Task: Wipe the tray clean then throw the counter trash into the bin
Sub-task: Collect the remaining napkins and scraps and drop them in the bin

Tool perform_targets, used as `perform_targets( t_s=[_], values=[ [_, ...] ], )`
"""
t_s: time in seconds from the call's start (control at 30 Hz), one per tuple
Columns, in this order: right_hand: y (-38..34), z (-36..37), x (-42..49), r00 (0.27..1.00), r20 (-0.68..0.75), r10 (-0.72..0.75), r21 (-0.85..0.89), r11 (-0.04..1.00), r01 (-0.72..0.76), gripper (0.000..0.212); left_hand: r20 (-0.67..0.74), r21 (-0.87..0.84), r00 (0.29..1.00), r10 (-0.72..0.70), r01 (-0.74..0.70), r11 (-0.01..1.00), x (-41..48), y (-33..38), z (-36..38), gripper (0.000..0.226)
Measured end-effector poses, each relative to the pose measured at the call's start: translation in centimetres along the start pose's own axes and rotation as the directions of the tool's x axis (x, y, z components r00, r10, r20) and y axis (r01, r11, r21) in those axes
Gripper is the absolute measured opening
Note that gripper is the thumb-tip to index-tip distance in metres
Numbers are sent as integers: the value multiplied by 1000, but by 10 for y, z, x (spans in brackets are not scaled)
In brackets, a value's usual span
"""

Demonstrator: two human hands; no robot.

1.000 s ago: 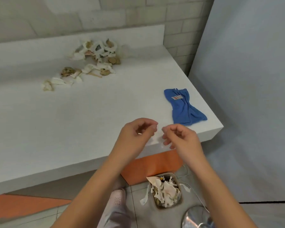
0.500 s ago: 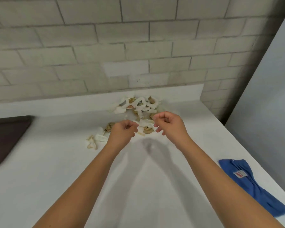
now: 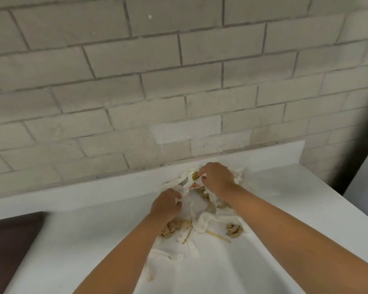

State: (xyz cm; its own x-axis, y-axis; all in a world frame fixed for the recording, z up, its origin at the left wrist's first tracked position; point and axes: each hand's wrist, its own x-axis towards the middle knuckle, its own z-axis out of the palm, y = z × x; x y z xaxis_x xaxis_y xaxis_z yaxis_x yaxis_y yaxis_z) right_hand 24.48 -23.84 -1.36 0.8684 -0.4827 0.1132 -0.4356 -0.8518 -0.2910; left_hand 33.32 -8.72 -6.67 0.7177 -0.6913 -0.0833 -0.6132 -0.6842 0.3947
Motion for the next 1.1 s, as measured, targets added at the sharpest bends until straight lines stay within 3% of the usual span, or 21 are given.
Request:
perform_targets(
  t_s=[0.13,0.27,0.43,0.57,0.73,0.8,0.93,1.03,1.1],
  values=[
    [10,23,24,998,62,-11,-151,988,20,33,-59,345,985,160,-130,929,27,-12,12,52],
    [17,43,38,999,19,-41,-182,982,44,45,-118,484,977,178,-100,869,41,-12,20,52],
    [22,54,41,999,-3,-35,-130,991,34,39,-96,553,993,75,-9,833,51,-3,13,54],
    [20,55,35,1000,24,-16,17,1000,16,14,39,543,999,-36,9,840,50,2,6,52],
    [19,43,24,999,19,-31,241,970,25,26,27,370,997,-71,57,927,31,5,-4,42],
    [21,32,18,999,-33,-24,415,909,35,12,16,272,995,-98,90,958,21,6,-13,46],
    [21,1,-5,983,-173,65,693,718,74,14,-19,-140,991,-135,131,981,-7,17,-29,33],
    [17,-30,-40,957,-220,191,838,540,85,5,-84,-337,984,-155,118,934,-40,38,-36,38],
    [17,-49,-75,938,-214,271,915,392,96,4,-145,-491,976,-163,72,868,-70,58,-36,29]
  ],
)
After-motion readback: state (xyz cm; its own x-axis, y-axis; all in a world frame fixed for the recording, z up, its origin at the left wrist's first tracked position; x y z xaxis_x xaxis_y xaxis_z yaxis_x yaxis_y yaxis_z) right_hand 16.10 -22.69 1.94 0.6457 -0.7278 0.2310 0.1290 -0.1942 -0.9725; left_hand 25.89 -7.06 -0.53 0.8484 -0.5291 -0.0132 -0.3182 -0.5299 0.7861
